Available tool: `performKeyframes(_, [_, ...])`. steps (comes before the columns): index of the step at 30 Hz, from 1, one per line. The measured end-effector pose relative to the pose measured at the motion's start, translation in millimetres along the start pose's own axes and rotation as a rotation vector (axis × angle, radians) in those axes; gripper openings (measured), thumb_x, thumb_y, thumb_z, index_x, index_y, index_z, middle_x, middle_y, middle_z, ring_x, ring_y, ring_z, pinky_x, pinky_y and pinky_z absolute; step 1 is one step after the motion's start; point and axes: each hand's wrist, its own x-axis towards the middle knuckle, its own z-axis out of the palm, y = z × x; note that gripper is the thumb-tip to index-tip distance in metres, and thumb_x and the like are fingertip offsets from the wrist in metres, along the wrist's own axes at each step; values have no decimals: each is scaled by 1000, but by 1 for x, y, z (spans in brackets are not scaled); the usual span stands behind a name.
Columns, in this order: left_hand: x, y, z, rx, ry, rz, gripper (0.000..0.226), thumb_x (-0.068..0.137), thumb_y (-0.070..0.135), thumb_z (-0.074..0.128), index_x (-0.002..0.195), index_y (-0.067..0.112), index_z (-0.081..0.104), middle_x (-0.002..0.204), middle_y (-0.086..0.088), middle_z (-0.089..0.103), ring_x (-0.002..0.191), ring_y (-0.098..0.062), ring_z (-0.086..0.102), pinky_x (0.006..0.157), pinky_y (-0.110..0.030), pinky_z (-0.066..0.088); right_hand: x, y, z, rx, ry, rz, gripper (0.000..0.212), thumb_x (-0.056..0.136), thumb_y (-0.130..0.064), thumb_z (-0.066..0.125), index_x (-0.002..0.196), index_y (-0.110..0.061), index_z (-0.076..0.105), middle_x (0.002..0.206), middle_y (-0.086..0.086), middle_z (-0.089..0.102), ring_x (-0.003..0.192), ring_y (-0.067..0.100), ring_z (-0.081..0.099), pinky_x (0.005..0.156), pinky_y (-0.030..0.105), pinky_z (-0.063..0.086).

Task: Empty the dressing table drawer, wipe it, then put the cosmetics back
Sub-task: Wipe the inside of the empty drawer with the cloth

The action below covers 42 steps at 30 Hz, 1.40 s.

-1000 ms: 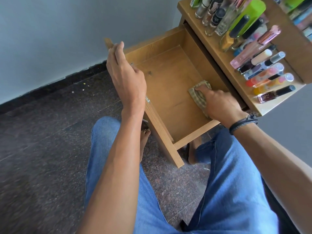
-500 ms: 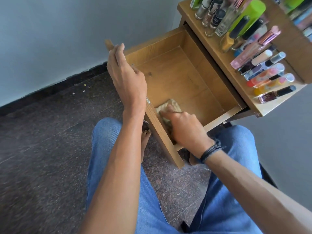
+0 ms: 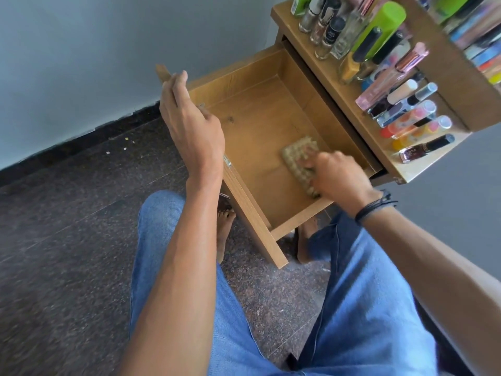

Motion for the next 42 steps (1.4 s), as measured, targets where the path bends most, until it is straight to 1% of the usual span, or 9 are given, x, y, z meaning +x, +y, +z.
performKeyframes(5, [1,-2,1,6,16,13,54,87,-10,41,137,6,56,141,-11,56,134,-27,48,107,-41,45,16,20,-11,26,-20,35,56,95,-12,65,143,-39,56,144,7,58,116,33,65,99,38,55])
performKeyframes(10, [0,-1,2,13,22,9,54,88,-13,43,136,6,57,141,-12,56,134,-27,49,108,-39,45,11,11,-3,79,7,79,53,94,-7,62,140,-31,60,139,15,60,115,40,63,96,40,53])
performKeyframes(13, [-1,0,2,5,21,5,55,87,-12,42,136,6,57,141,-12,56,134,-26,49,108,-39,45,1,-6,-1,105,-10,80,45,91,-6,62,133,-21,67,123,20,65,109,42,65,93,42,56])
performKeyframes(17, [1,1,2,9,23,2,55,86,-12,41,136,5,57,141,-12,56,134,-27,49,108,-39,45,-24,-46,11,70,5,-80,43,92,-6,57,135,-13,58,109,18,70,95,41,71,85,48,60])
performKeyframes(20, [0,2,1,11,27,4,54,87,-13,42,135,5,58,140,-13,57,134,-28,49,109,-39,43,-37,-67,20,34,21,-231,52,94,-8,58,145,-18,50,112,13,72,90,35,73,82,43,61])
performKeyframes(23, [0,2,1,13,31,-1,53,88,-11,42,136,5,57,141,-12,56,135,-28,48,109,-40,43,-35,-75,31,-56,57,-342,47,96,-9,53,141,-23,56,122,4,72,85,30,73,77,39,60])
performKeyframes(29, [-1,3,0,19,13,1,52,90,-12,43,138,4,55,144,-14,53,139,-28,45,113,-39,40,-6,-88,28,-30,89,-345,48,94,-5,57,141,-16,58,115,10,73,86,35,71,78,43,59])
performKeyframes(33, [-2,2,-1,20,1,0,53,90,-13,43,140,4,54,146,-15,51,141,-28,43,115,-39,38,33,-112,16,11,150,-318,48,96,-9,58,144,-18,56,95,11,74,79,36,69,70,39,57])
performKeyframes(42, [-1,2,0,30,-13,-20,54,93,-14,43,142,6,52,151,-11,48,145,-25,37,118,-34,34,90,-149,-11,-29,280,-358,28,105,-25,47,127,-17,62,101,14,72,90,39,67,66,38,37])
